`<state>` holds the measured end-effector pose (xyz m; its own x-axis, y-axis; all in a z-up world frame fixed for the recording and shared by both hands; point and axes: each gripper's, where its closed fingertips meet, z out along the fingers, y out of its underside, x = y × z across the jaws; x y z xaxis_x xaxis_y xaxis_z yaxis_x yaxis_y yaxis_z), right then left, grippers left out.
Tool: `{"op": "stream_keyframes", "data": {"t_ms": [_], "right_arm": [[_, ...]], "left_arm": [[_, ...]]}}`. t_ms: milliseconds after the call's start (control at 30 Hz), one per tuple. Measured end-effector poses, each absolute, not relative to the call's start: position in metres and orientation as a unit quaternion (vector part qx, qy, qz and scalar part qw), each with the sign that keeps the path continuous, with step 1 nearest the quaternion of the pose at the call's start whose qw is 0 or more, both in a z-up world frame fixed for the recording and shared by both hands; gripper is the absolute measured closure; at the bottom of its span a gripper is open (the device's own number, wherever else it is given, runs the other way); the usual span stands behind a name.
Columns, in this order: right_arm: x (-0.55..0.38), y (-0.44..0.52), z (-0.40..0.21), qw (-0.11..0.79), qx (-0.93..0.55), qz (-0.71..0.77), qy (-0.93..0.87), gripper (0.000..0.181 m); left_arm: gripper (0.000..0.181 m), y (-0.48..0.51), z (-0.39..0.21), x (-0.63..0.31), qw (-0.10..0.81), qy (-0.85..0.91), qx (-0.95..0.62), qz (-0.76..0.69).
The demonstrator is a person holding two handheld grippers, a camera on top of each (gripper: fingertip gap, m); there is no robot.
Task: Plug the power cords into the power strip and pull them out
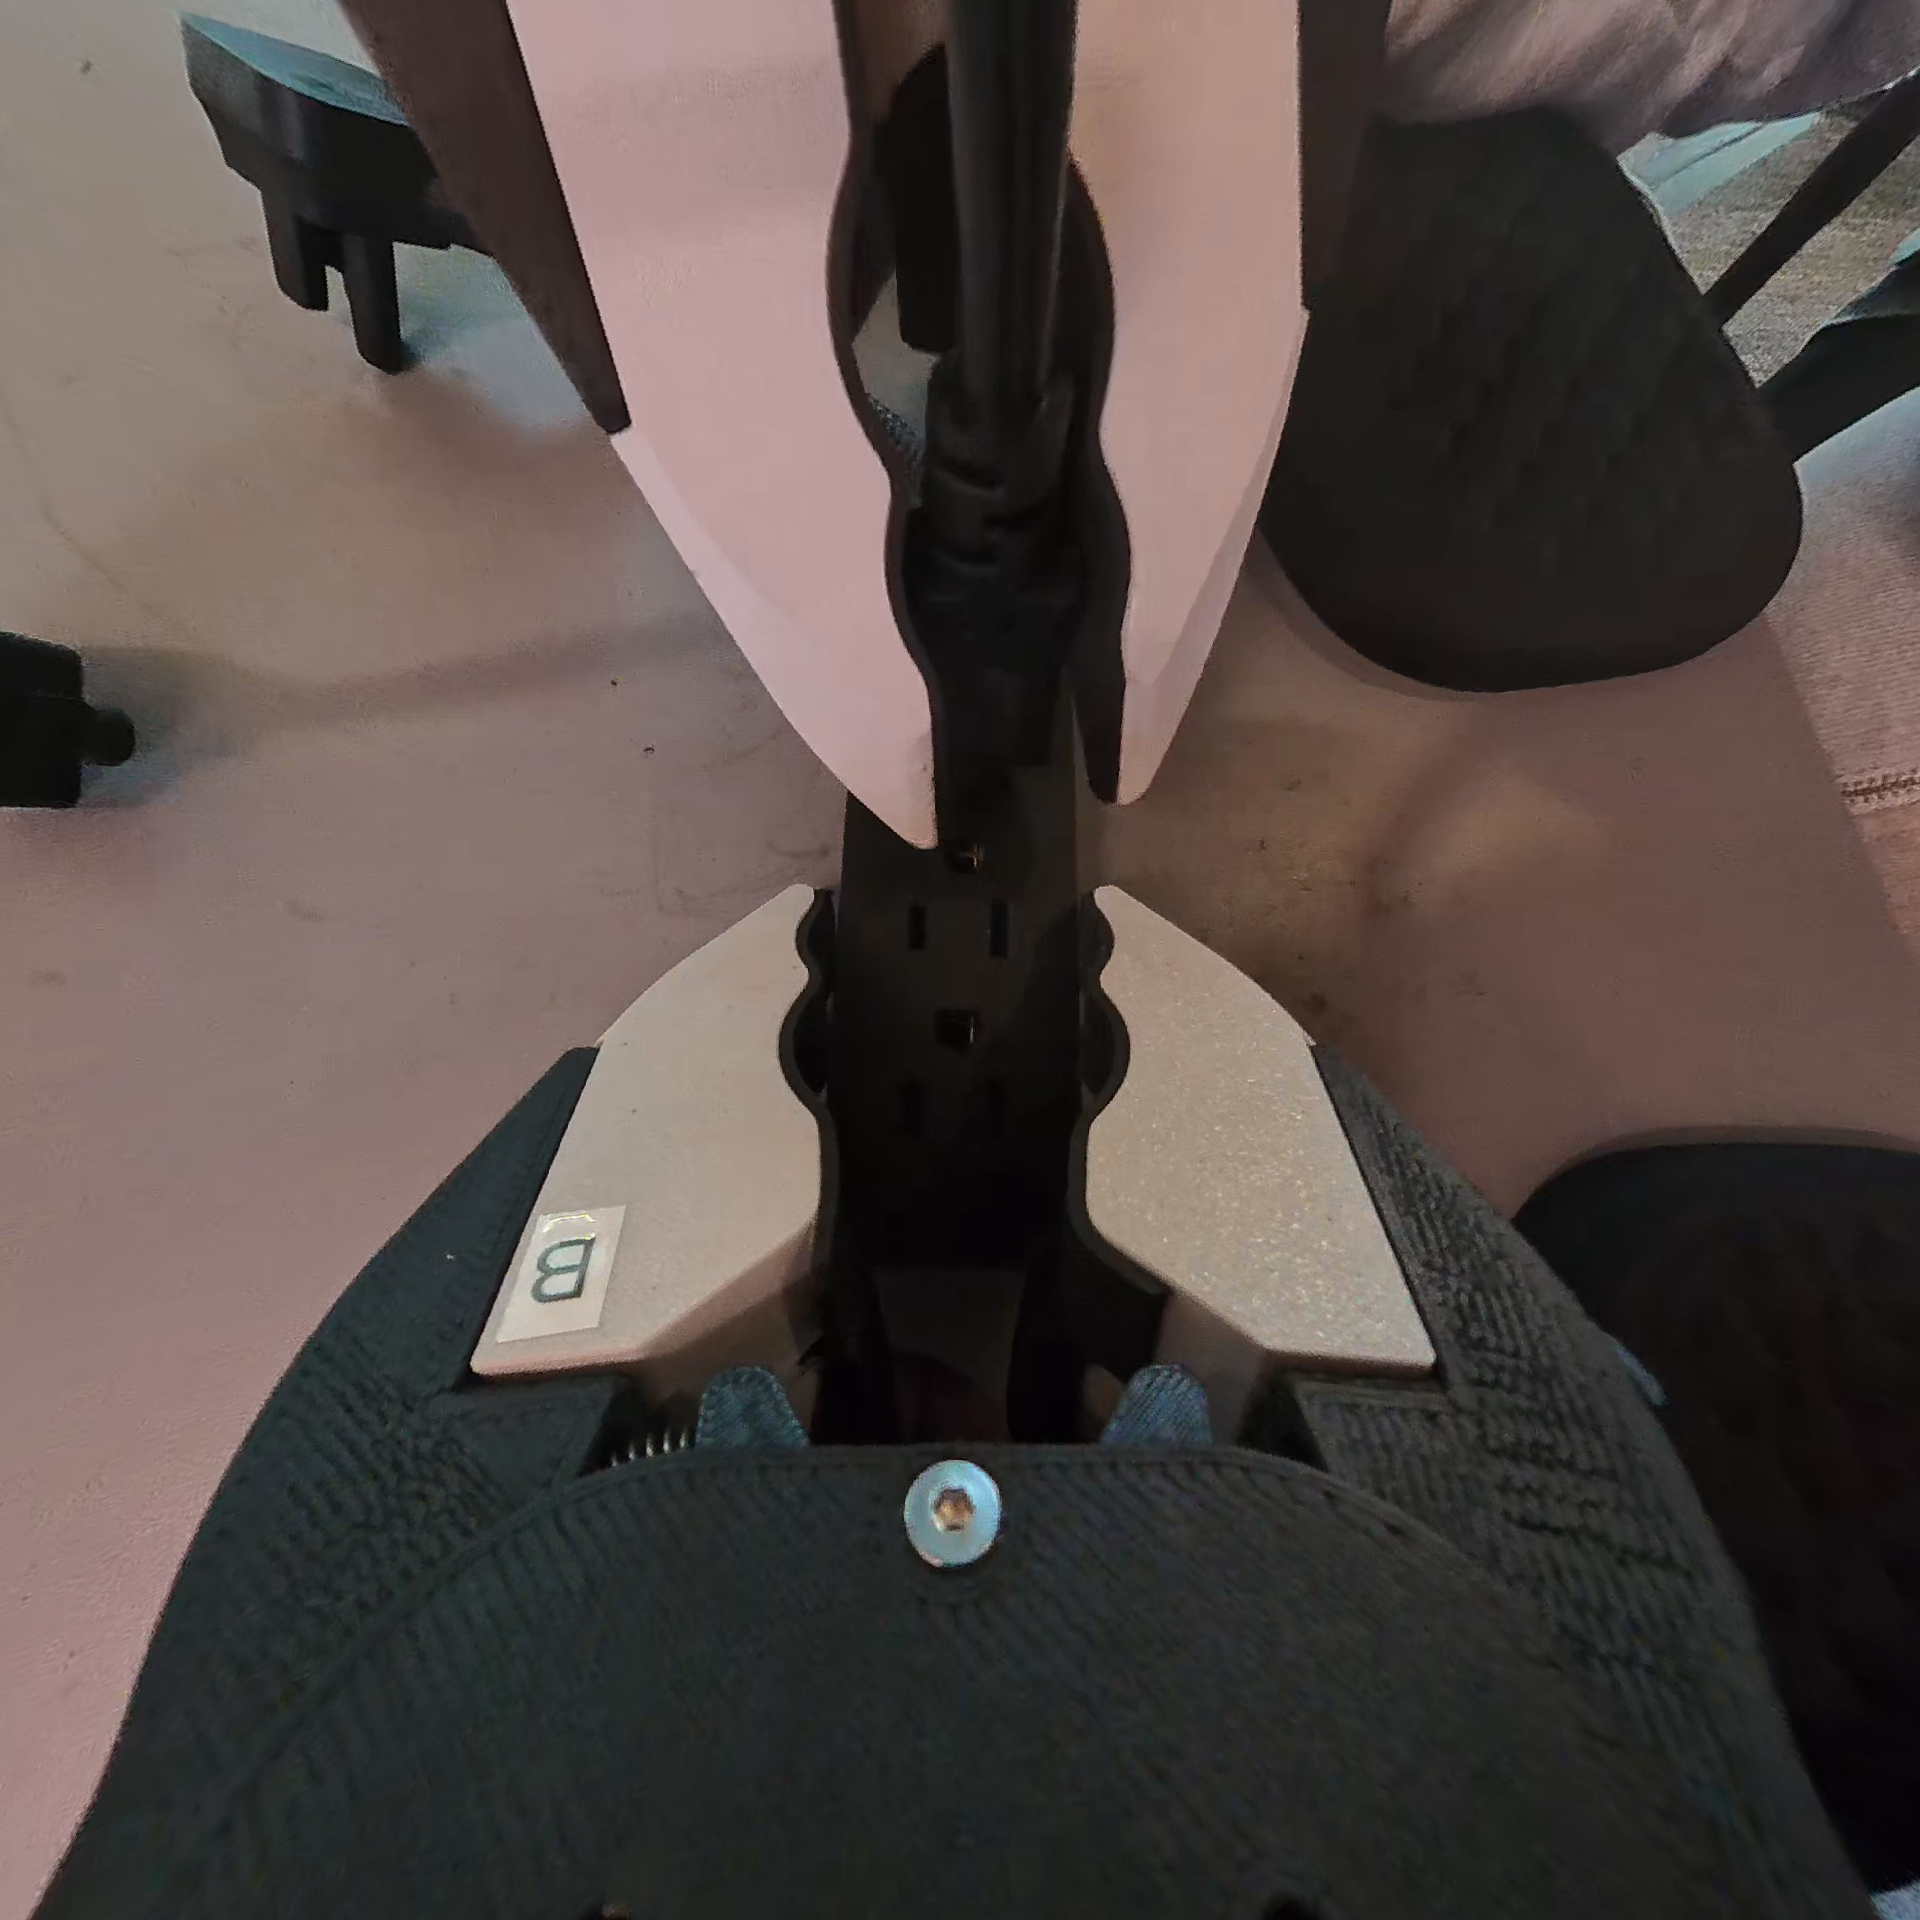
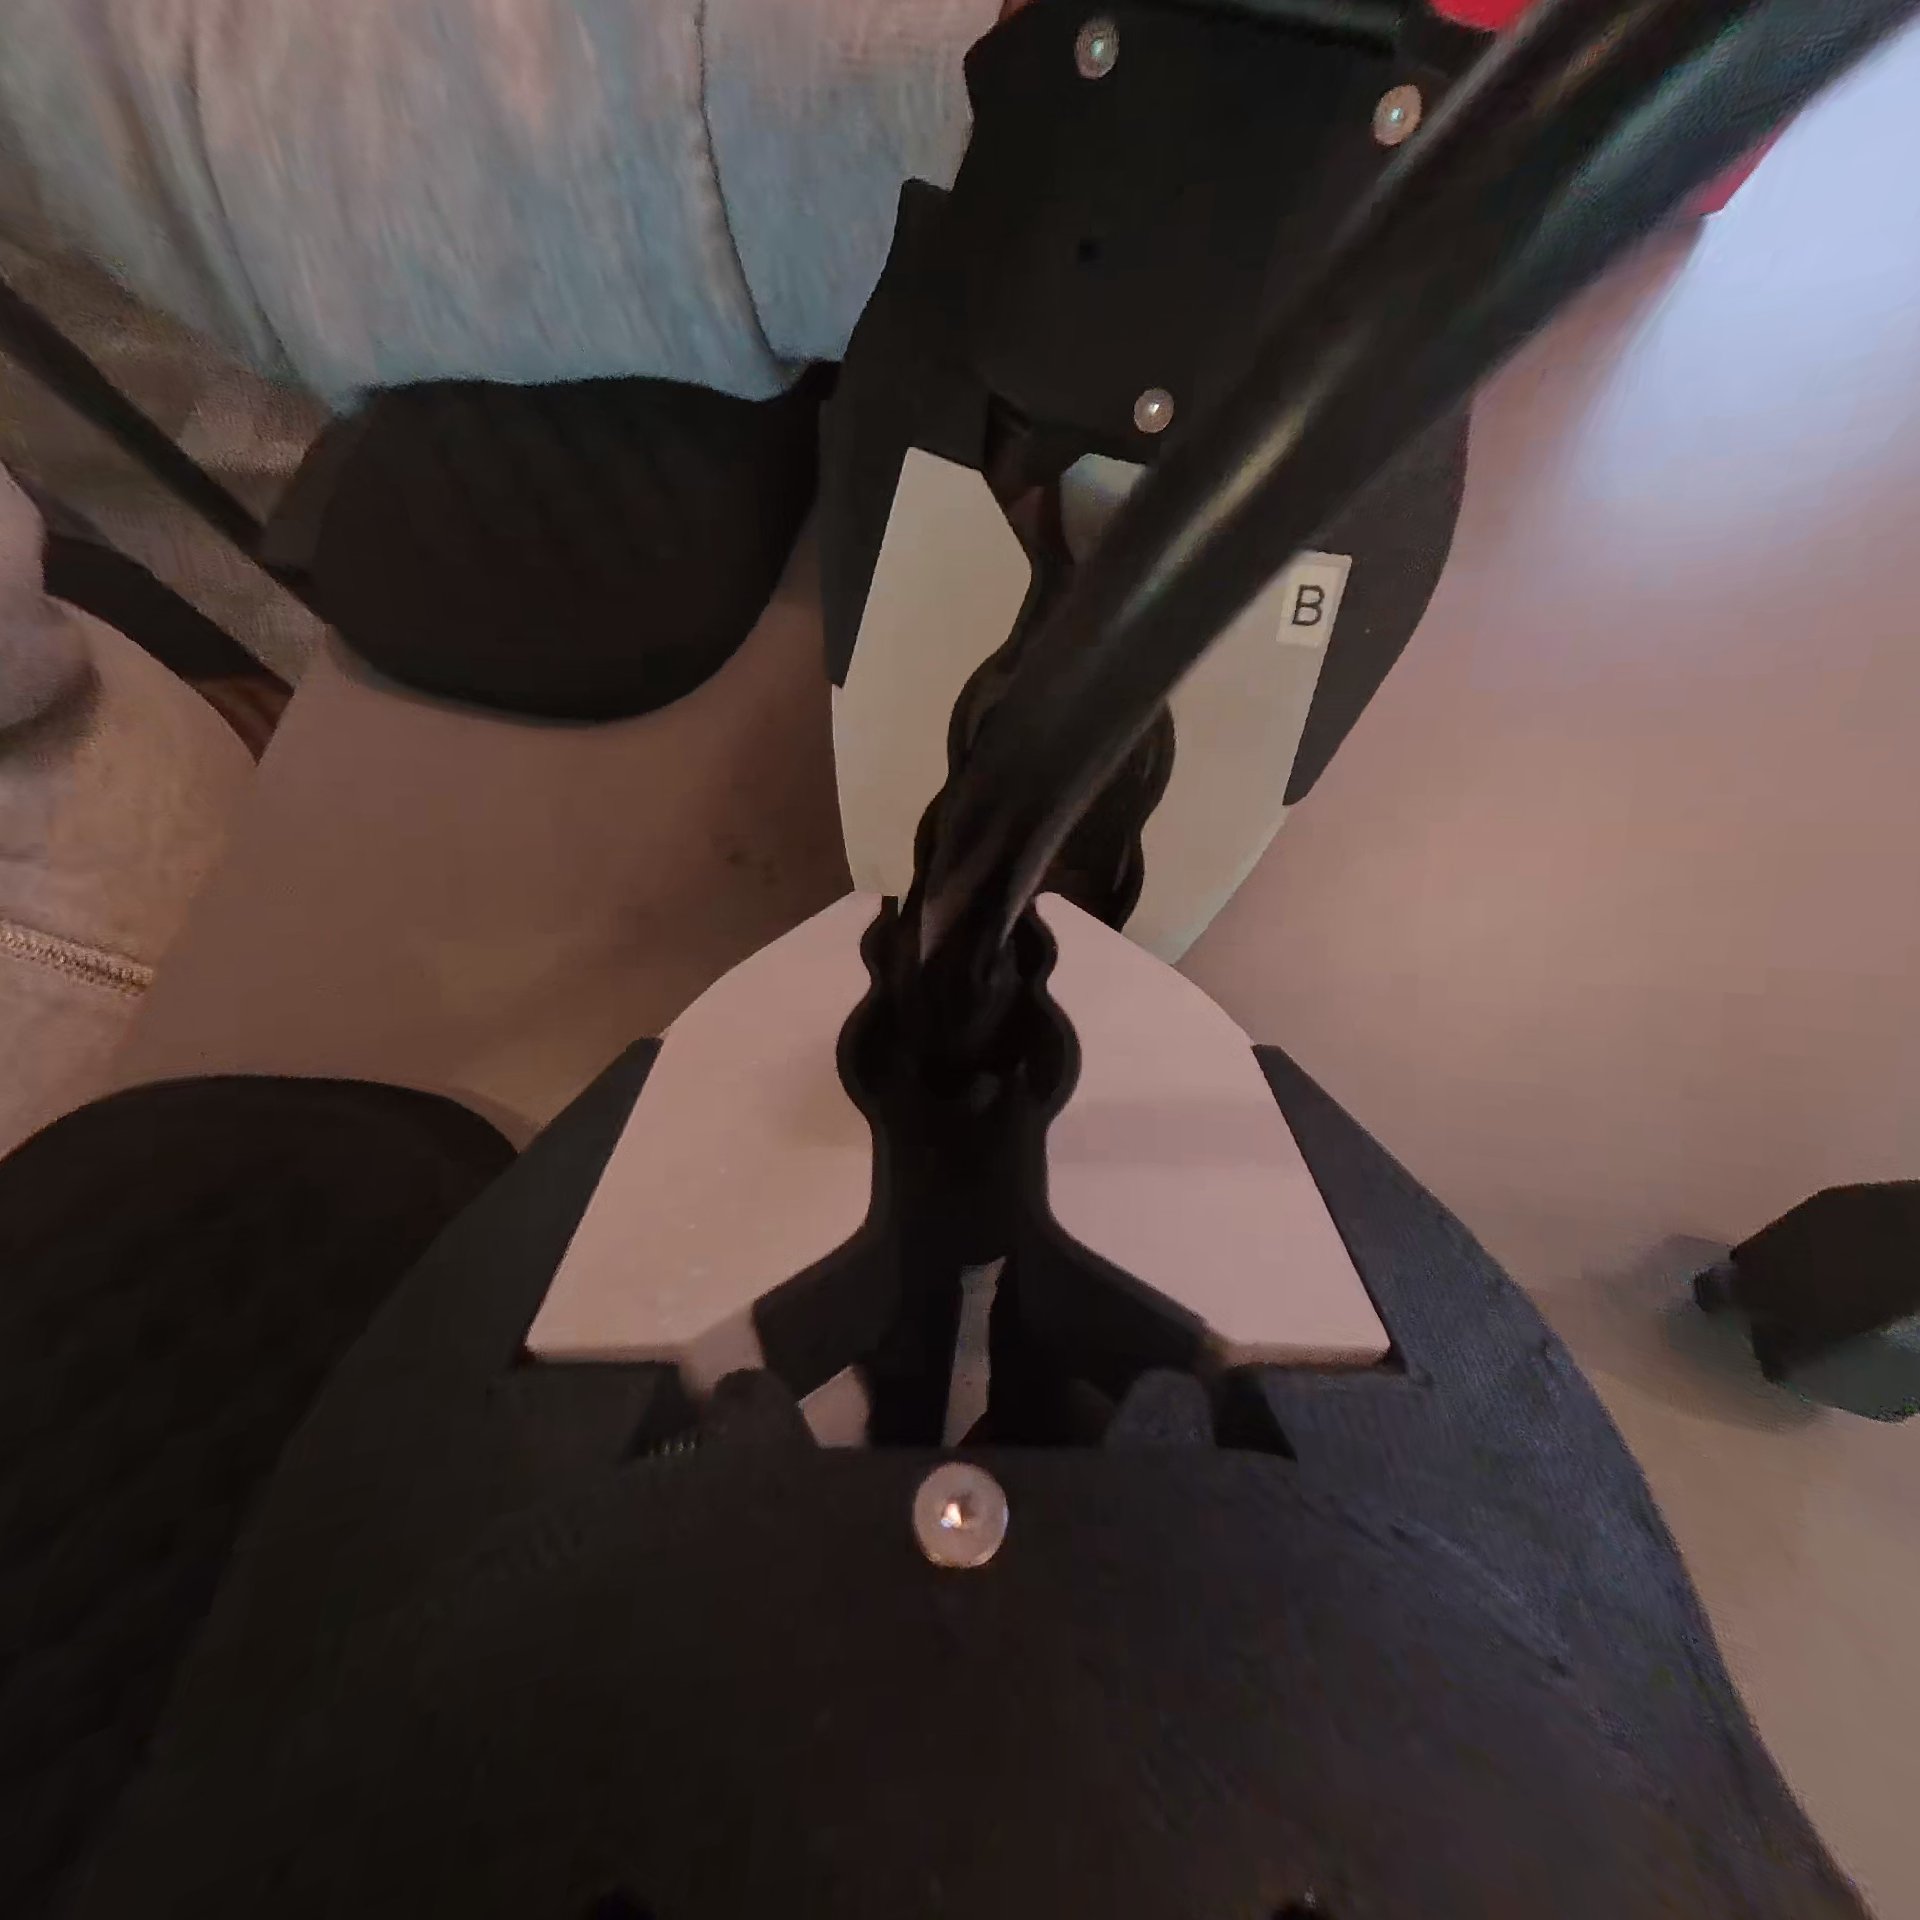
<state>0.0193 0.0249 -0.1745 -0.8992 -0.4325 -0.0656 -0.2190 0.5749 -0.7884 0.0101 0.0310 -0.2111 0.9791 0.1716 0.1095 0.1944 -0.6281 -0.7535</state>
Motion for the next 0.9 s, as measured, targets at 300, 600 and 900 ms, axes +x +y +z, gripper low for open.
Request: {"op": "stream_keyframes", "data": {"t_ms": [300,600,900], "right_arm": [[0.005,0.029,-0.160,0.019,-0.164,-0.507,0.846,0.108],[0.009,0.028,-0.132,0.012,-0.143,-0.552,0.821,0.168],[0.015,0.032,-0.136,0.065,-0.131,-0.530,0.835,0.171]], "left_arm": [[0.136,0.031,-0.211,0.010,0.419,-0.101,-0.902,-0.013],[0.136,0.031,-0.212,0.011,0.416,-0.104,-0.903,-0.016],[0.135,0.038,-0.214,0.014,0.407,-0.092,-0.909,-0.010]]}}
